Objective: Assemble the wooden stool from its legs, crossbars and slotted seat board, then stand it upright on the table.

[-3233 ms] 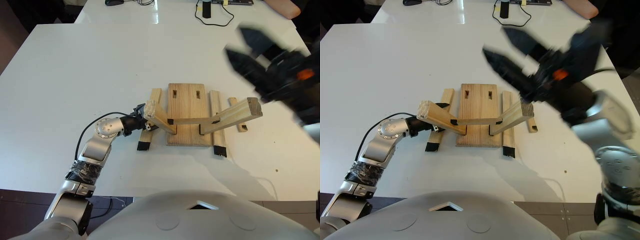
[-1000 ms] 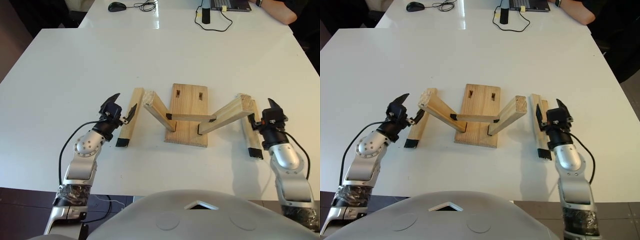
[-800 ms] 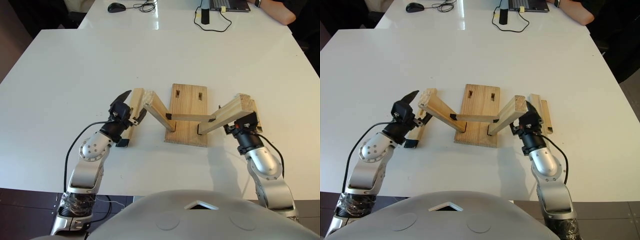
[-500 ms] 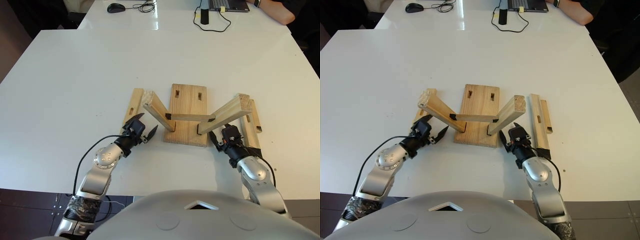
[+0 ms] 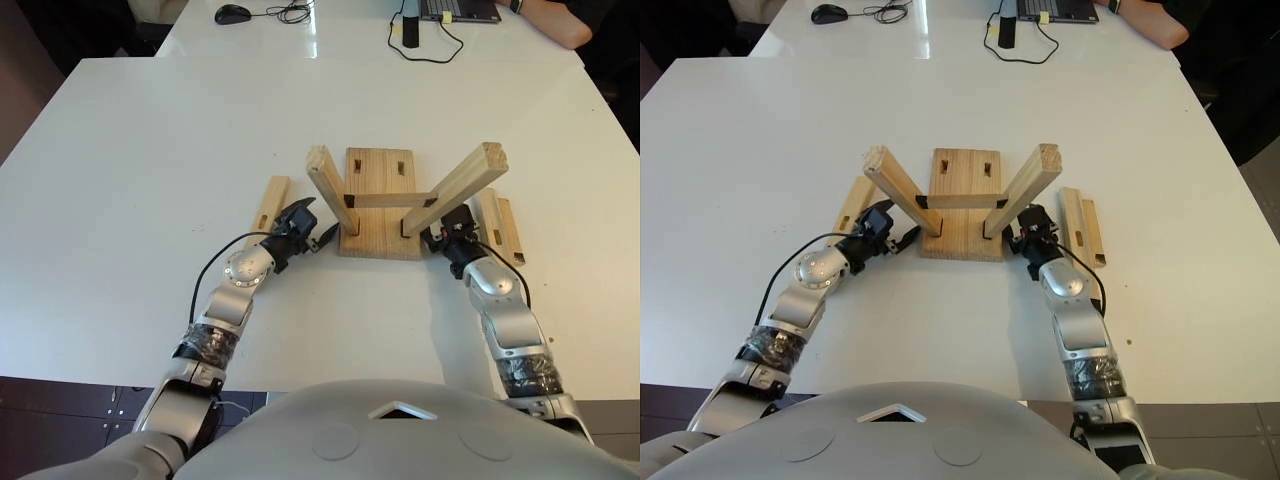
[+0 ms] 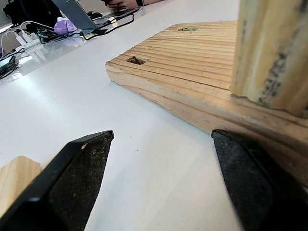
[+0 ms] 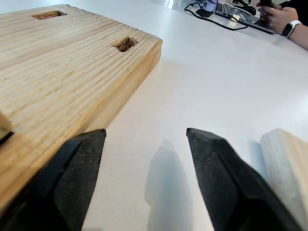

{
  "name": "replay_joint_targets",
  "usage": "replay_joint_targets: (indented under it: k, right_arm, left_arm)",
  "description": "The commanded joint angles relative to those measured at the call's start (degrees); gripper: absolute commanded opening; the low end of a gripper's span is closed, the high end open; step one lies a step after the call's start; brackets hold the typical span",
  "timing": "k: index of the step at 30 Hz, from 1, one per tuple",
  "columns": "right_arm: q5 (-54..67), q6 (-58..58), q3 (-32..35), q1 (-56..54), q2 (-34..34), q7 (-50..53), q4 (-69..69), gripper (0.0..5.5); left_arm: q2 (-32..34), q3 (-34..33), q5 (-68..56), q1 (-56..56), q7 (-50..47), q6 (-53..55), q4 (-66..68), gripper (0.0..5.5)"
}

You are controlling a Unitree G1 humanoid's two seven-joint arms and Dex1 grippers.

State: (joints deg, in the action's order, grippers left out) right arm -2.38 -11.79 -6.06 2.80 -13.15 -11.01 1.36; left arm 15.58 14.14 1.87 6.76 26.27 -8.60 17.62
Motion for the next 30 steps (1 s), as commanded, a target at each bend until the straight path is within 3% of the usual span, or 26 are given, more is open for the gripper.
replay_joint_targets:
  k: [1,6,10,13,17,19,30]
  right_arm:
    - [-0.2,-1.8,4.4,-0.8,2.1,5.5,-3.8,3.09]
    - [-0.3,-6.7,10.9,10.7,8.9,15.4,-24.8,3.09]
    - [-1.9,-11.0,10.9,14.3,12.6,19.3,-40.3,3.09]
    - [-3.5,-16.1,7.2,12.6,14.2,20.1,-46.8,3.09]
    - [-2.4,-23.7,-12.3,8.1,15.8,14.9,-46.2,3.09]
    - [-2.0,-26.0,-16.6,8.1,16.0,14.0,-45.9,3.09]
    - [-1.9,-27.0,-7.7,10.3,10.1,11.4,-41.4,3.09]
  left_arm:
    - [0.8,-3.5,-0.6,-2.3,-2.0,2.1,-4.5,3.80]
    - [-1.5,-16.3,-5.4,-9.8,-12.7,12.3,-26.3,3.80]
    - [-4.3,-20.0,-7.8,-11.2,-18.2,21.6,-41.0,3.80]
    - [-5.0,-15.6,-8.0,-9.7,-17.8,28.4,-46.8,3.80]
    - [-3.0,0.2,-4.0,-11.4,-11.7,30.1,-49.1,3.80]
    - [-2.4,3.8,-2.4,-11.2,-10.7,29.5,-49.1,3.80]
    - [-3.2,2.0,-1.1,-9.3,-11.4,31.3,-48.3,3.80]
